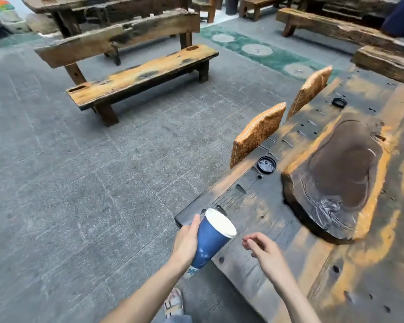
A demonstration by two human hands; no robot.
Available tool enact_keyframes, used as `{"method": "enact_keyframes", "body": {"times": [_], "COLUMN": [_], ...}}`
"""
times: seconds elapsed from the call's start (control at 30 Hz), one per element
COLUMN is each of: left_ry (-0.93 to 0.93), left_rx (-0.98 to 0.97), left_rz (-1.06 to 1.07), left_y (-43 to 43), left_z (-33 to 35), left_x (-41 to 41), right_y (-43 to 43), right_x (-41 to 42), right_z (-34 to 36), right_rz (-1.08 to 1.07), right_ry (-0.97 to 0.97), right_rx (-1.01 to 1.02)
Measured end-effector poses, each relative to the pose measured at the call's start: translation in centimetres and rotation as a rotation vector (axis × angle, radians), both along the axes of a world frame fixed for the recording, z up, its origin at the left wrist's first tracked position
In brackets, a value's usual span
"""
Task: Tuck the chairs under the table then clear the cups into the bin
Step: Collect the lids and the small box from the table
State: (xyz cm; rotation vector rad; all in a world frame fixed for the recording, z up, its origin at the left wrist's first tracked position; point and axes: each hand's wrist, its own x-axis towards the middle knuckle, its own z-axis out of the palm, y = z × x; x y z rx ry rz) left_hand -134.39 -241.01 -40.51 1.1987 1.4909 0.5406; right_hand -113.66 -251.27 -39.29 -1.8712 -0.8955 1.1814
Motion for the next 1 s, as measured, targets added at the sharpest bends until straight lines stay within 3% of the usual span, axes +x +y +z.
{"method": "enact_keyframes", "body": {"times": [0.1,0.27,0.57,1.0], "left_ry": [-0.025,0.106,0.212,0.278], "left_rx": [-0.02,-0.014,0.083,0.169], "left_rz": [-0.095,-0.194,-0.417,-0.866], "left_y": [3.7,8.5,15.2,27.4], "left_z": [0.8,0.8,1.2,3.1], "left_x": [-1.5,-0.9,4.2,13.5], "right_y": [1.8,3.5,9.8,22.9], "right_x": [-2.6,-5.2,-3.4,2.1], "right_z": [0.0,-0.3,0.6,4.2], "right_rz": [-0.097,-0.224,-0.504,-0.544], "right_ry": [0.002,0.049,0.11,0.289], "right_rx": [0.014,0.038,0.183,0.297]}}
